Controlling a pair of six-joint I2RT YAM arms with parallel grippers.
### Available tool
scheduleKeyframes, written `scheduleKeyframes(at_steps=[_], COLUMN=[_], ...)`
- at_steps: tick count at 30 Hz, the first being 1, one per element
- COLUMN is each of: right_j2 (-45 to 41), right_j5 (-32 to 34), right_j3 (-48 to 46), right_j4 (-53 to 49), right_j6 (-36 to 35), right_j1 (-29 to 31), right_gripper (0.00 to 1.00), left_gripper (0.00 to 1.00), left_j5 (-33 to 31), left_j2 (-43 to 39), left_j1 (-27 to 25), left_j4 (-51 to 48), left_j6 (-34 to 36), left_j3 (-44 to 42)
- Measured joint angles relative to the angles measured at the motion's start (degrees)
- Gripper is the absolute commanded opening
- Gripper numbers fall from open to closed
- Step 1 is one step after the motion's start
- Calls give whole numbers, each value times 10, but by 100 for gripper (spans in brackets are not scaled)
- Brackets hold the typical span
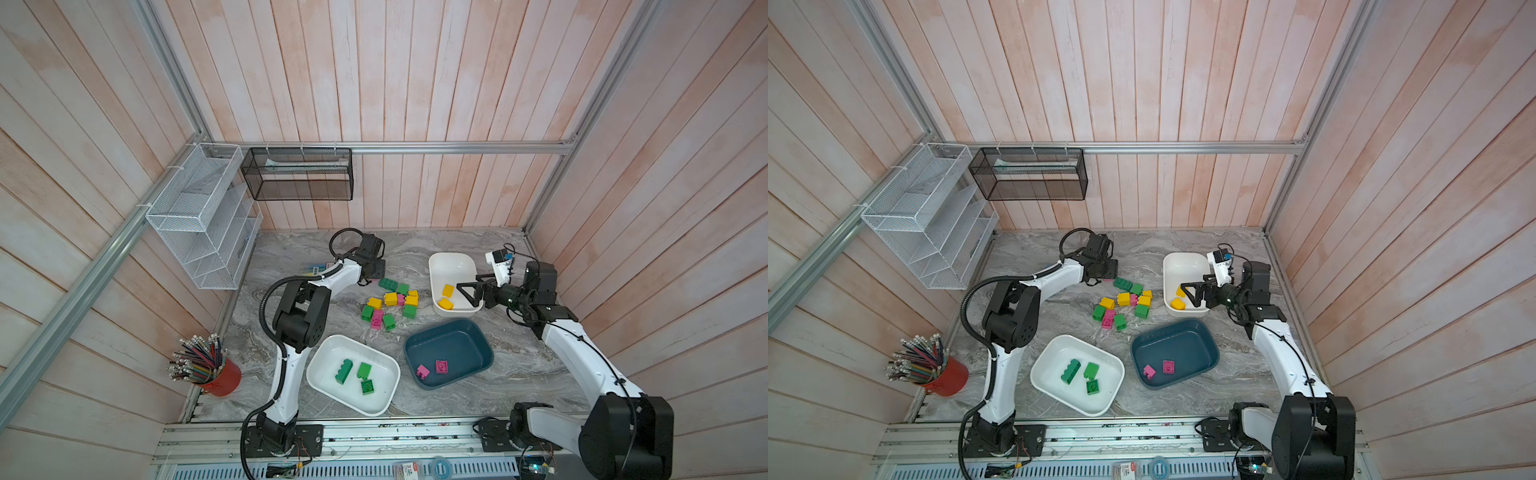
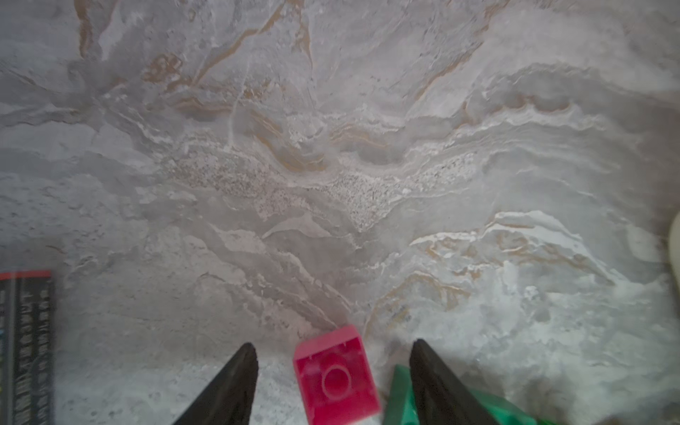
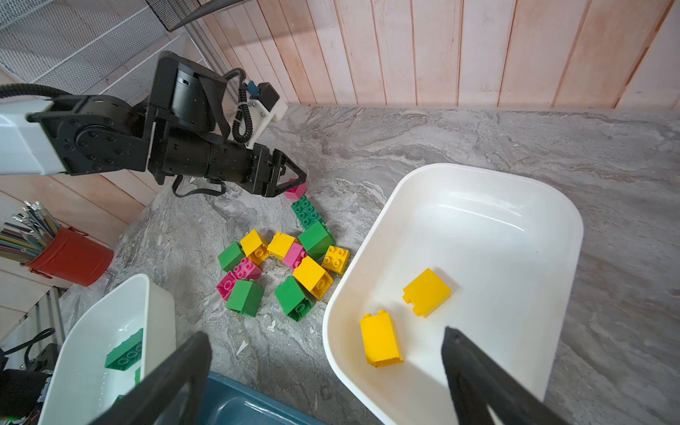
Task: Sort the legos into containers by color
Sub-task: 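Return the left gripper to the pile and grasp a pink brick, then carry the pink brick with the left gripper into the teal tray and release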
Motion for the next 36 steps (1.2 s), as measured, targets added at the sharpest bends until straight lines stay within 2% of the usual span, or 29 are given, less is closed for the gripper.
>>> scheduleKeyframes(at_steps=[5, 8, 10, 14, 20, 24, 29, 32, 36], right_j2=[0, 0, 0, 0, 0, 0, -9, -14, -20], right_j5=[0, 0, 0, 0, 2, 5, 11, 15, 23], right_j3=[0, 0, 0, 0, 0, 0, 0, 0, 0], right_j4=[0, 0, 0, 0, 0, -1, -4, -5, -10], right_j6=[0, 0, 0, 0, 0, 0, 0, 0, -3], right_j1=[0, 0, 0, 0, 0, 0, 0, 0, 0], right_gripper=[98, 98, 98, 98, 98, 98, 98, 98, 98], left_gripper=[58, 44, 39, 23, 20, 20, 20, 21, 24], left_j5=[0, -1, -2, -2, -2, 14, 59, 89, 136], left_j2=[15, 21, 26, 28, 9, -69, -249, -347, -424], left_j1=[0, 0, 0, 0, 0, -1, -22, -68, -155], left_j4=[-4, -5, -8, -9, -19, -37, -48, -48, -43], left_j6=[-8, -9, -9, -8, 6, 19, 38, 59, 85], left_j3=[0, 3, 7, 8, -14, -75, -157, -189, -250])
